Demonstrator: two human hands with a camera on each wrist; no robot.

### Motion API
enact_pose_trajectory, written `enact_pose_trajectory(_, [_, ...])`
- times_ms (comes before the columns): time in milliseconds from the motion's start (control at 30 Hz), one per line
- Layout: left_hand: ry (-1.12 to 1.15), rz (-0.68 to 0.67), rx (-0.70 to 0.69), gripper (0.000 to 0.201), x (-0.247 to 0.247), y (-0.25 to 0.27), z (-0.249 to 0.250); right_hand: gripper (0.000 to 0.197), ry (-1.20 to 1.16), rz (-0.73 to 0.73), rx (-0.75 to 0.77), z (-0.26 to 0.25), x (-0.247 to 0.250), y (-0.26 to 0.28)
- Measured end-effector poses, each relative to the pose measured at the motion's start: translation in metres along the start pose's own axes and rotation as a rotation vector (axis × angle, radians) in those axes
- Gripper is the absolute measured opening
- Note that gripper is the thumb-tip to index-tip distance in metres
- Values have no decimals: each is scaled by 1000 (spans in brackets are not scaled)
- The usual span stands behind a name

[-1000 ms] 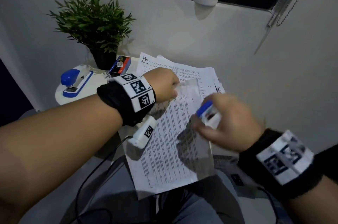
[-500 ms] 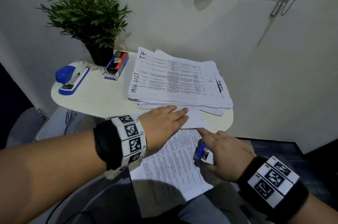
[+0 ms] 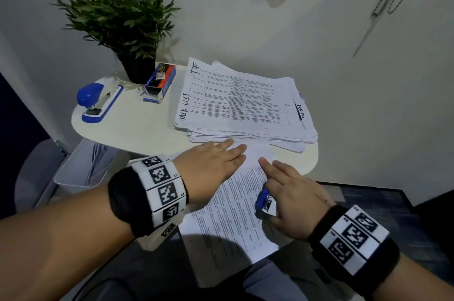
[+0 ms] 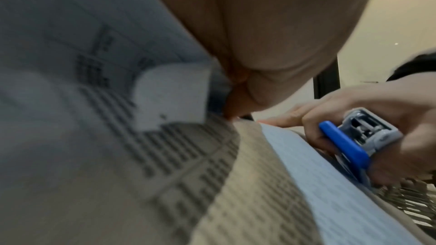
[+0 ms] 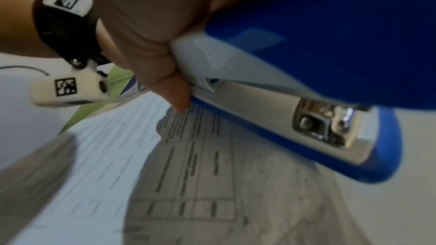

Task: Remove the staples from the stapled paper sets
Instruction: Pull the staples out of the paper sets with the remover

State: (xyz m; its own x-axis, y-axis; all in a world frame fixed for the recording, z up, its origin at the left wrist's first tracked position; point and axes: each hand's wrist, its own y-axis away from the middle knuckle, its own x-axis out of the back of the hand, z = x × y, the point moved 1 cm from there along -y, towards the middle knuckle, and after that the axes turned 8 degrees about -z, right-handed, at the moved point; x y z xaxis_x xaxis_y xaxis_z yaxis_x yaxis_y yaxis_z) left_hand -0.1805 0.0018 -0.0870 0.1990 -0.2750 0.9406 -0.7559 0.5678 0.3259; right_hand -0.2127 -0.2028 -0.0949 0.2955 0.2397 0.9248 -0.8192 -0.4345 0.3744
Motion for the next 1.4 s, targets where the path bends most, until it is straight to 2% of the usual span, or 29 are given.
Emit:
enact_pose_trajectory(100, [15,6,31,67,-7,18,-6,59,-41,-19,9,-1,5,-1])
enact_pose_trajectory(233, [39,-17,45,69,-9,25,-7,58,49,62,-28,-9,14,-4])
enact_pose_trajectory(267, [50,-13,40,67,-8,25,-7,60,79,115,-23,-12,15,-5])
enact_pose_trajectory(367, [84,-12,15,67,-6,25,-8,63,148,146,38,-23,16,-12])
enact_pose_trajectory(467, [118,-10,-20,67,-7,27,-12,63,68,29,66,-26,16,-15])
enact_pose_trajectory(533, [199,25,-19,68,-7,31,-18,61,44,48,70,-22,9,-14])
enact_pose_trajectory(600, [297,58,63,79,-6,35,-24,58,43,59,51,-22,7,-12])
enact_pose_trajectory(700, [286,96,202,85,-1,38,-26,61,-40,-3,75,-22,17,-11])
enact_pose_trajectory(733, [279,120,236,83,1,36,-25,63,-85,-50,49,-21,26,-9])
enact_pose_trajectory(767, [280,145,271,79,2,35,-25,64,-162,-36,14,-20,37,-7])
enact_pose_trajectory(833, [303,190,347,64,5,32,-28,48,-401,112,-54,-17,65,-6])
enact_pose_trajectory(900, [319,225,394,45,9,33,-33,25,-498,241,-134,-12,95,-12])
enact_pose_trajectory(1000, [355,209,433,29,17,41,-41,23,-545,328,-278,6,132,-39])
enact_pose_trajectory(1100, [395,232,467,20,23,57,-53,18,-617,167,-332,19,153,-70])
enact_pose_trajectory(1200, [429,284,531,20,32,80,-68,27,-580,56,-394,24,159,-98])
enact_pose_trajectory(1300, [411,386,600,18,39,105,-88,23,-495,-35,-412,27,148,-124])
enact_pose_trajectory(1400, [400,494,653,16,43,128,-105,40,-334,-138,-445,30,133,-145])
